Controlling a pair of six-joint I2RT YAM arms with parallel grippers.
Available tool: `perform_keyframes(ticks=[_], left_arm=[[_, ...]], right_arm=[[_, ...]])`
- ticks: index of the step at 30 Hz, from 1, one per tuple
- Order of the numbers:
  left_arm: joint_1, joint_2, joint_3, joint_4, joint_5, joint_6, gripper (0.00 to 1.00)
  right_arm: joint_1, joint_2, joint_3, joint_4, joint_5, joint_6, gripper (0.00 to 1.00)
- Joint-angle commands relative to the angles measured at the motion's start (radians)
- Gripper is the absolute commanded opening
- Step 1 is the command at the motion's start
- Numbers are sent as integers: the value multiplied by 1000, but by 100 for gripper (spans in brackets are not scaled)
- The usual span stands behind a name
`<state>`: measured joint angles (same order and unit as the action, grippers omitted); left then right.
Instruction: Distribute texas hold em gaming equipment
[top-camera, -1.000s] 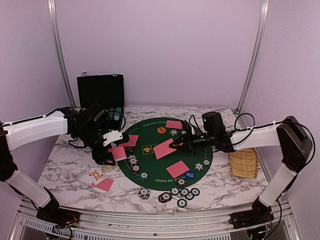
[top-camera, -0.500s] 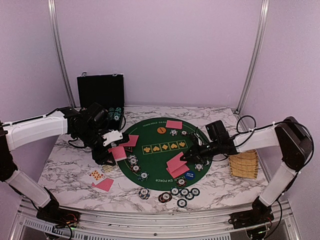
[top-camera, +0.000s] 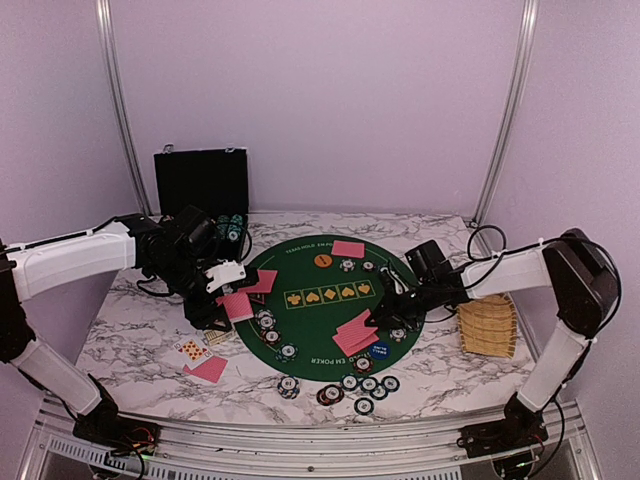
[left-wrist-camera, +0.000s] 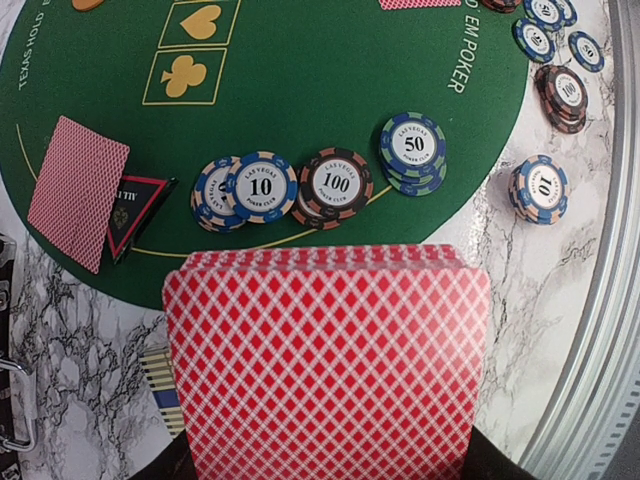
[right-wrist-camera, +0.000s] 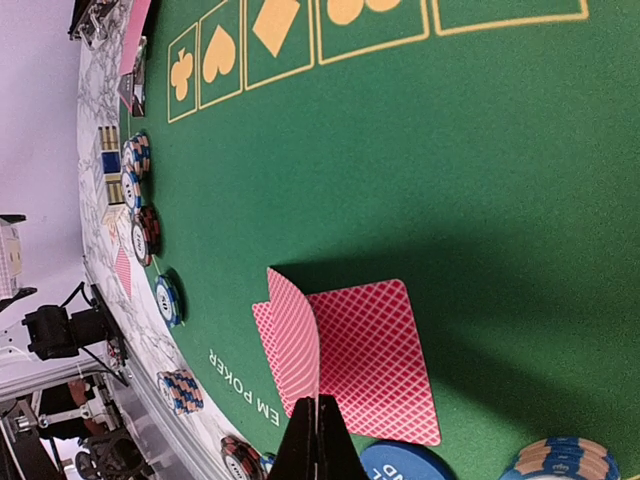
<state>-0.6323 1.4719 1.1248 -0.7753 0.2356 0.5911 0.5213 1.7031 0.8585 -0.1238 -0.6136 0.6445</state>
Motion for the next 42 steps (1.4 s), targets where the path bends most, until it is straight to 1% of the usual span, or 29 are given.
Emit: perform_keyframes(ticks=[1,10,15,21,25,27,29,36,40,42], left_arm=[[0,6,4,-8,22,13,0],[0,13,7,-9,28,15,0],[0,11,9,-12,25,18,0],[0,10,13,-15,24,13,0],[0,7,13,-16,26,12,0],[0,5,13,-16,24,10,0],[0,5,15,-16,26,9,0],[0,4,24,-22,26,7,0],[0,5,26,-24,26,7,0],[0,3,25,-25,28,5,0]], right_arm=[[-8,34,50,-50,43,-44,0],[-6,44,82,-127,120,-86,0],[-1,42,82,-135,141,-87,2],[22,46,113,-183,195,-102,7],[30,31,130,-220,231,-117,12],[35,23,137,-240,254,-122,18],[40,15,144,-258,268,-126,21],[66,-23,191,-308,306,-126,44],[83,-46,235,-331,320,-118,60],[91,-56,257,-342,331,-115,72]])
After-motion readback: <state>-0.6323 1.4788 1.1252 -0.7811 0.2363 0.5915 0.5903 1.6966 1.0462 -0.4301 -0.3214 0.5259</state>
